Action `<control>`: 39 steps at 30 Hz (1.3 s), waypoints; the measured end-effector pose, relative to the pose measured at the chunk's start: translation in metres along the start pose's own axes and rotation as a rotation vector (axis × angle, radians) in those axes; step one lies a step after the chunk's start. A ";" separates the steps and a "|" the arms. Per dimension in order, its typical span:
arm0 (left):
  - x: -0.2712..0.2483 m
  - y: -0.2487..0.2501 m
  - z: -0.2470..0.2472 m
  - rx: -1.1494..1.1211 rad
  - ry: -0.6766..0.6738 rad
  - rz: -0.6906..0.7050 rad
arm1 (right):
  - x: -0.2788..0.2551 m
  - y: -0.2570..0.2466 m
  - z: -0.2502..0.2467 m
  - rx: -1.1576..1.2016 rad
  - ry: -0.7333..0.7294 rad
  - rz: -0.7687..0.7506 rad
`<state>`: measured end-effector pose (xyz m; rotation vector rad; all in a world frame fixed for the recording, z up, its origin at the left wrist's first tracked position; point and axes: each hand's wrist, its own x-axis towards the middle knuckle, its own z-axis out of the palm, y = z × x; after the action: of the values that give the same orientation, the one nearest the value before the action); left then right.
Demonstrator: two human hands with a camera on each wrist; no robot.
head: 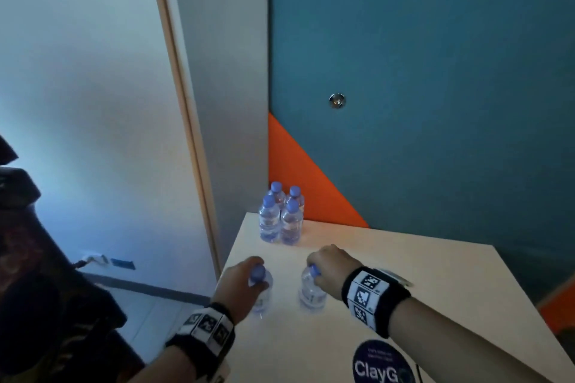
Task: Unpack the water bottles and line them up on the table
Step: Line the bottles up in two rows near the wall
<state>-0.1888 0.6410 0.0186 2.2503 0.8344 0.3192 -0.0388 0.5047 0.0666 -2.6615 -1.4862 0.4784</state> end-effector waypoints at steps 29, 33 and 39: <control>0.136 -0.011 0.023 0.040 0.064 0.177 | 0.106 0.002 0.004 0.138 0.037 -0.012; 0.024 0.035 0.030 -0.068 0.037 0.358 | -0.005 0.026 -0.004 0.004 -0.106 -0.018; -0.161 0.085 0.083 -0.182 -0.364 0.492 | -0.181 0.068 0.022 -0.021 -0.307 -0.068</control>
<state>-0.2341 0.4460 0.0195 2.2208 0.0543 0.1874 -0.0777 0.3143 0.0759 -2.6348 -1.6562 0.9050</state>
